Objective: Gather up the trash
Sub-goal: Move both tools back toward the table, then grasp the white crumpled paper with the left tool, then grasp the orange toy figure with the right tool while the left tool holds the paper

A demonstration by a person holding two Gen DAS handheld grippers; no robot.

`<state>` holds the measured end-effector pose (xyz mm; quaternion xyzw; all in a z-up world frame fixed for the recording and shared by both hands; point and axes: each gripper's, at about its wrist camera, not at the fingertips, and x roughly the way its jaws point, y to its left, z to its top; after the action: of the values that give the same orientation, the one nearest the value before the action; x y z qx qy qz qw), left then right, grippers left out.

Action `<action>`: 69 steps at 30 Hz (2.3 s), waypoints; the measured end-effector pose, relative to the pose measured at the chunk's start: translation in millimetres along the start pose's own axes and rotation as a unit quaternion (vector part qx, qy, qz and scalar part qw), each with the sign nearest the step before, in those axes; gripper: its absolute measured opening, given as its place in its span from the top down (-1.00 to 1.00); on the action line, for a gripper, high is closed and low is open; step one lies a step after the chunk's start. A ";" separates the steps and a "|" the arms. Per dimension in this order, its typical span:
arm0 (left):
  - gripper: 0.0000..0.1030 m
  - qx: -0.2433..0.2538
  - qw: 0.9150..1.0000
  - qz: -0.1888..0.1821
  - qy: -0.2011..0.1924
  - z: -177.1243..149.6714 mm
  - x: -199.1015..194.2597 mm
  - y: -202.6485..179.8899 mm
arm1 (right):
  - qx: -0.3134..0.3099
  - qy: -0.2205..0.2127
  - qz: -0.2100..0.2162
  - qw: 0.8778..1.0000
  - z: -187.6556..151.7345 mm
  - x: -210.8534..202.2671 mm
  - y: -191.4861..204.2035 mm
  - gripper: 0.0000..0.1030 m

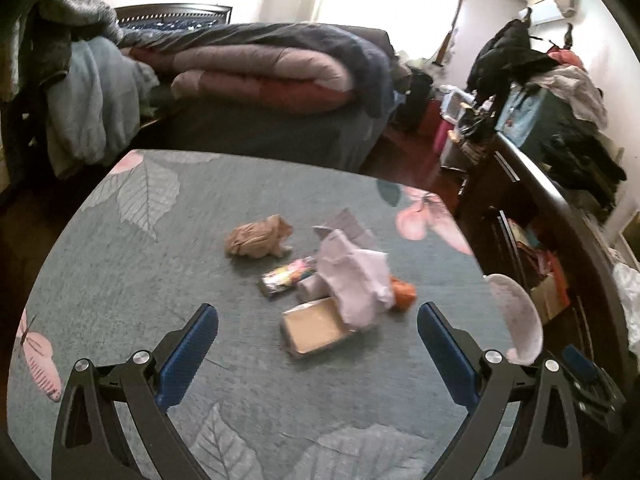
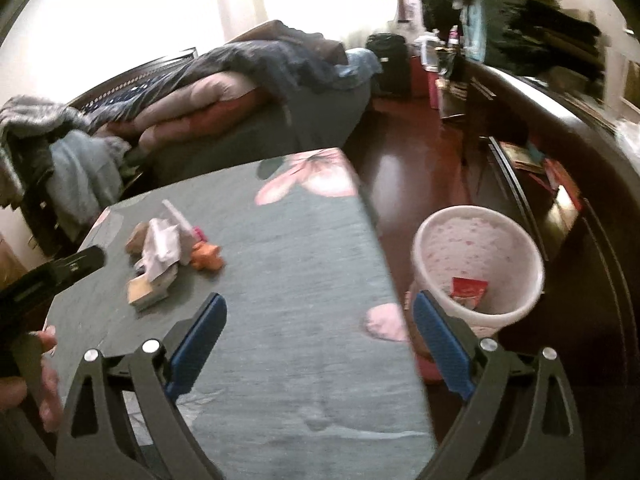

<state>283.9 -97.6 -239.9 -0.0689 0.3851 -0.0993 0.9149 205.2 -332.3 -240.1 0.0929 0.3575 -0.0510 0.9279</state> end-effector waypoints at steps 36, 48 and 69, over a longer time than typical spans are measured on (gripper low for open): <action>0.13 -0.032 0.998 -0.004 -0.045 36.3 4.8 34.5 | -0.086 0.054 0.038 0.994 25.2 93.0 85.2 -0.82; 0.12 -0.054 0.997 0.017 -0.045 34.3 -2.2 67.4 | -0.132 0.095 0.040 0.986 30.7 143.0 119.5 0.25; 0.11 0.000 0.997 -0.027 -0.071 38.0 -43.3 -3.7 | -0.055 0.033 0.048 0.997 22.5 27.9 39.7 0.26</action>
<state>281.1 -89.1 -182.8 -0.0858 0.3168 -0.1189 0.9371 246.9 -298.9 -237.2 0.0608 0.3854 0.0161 0.9206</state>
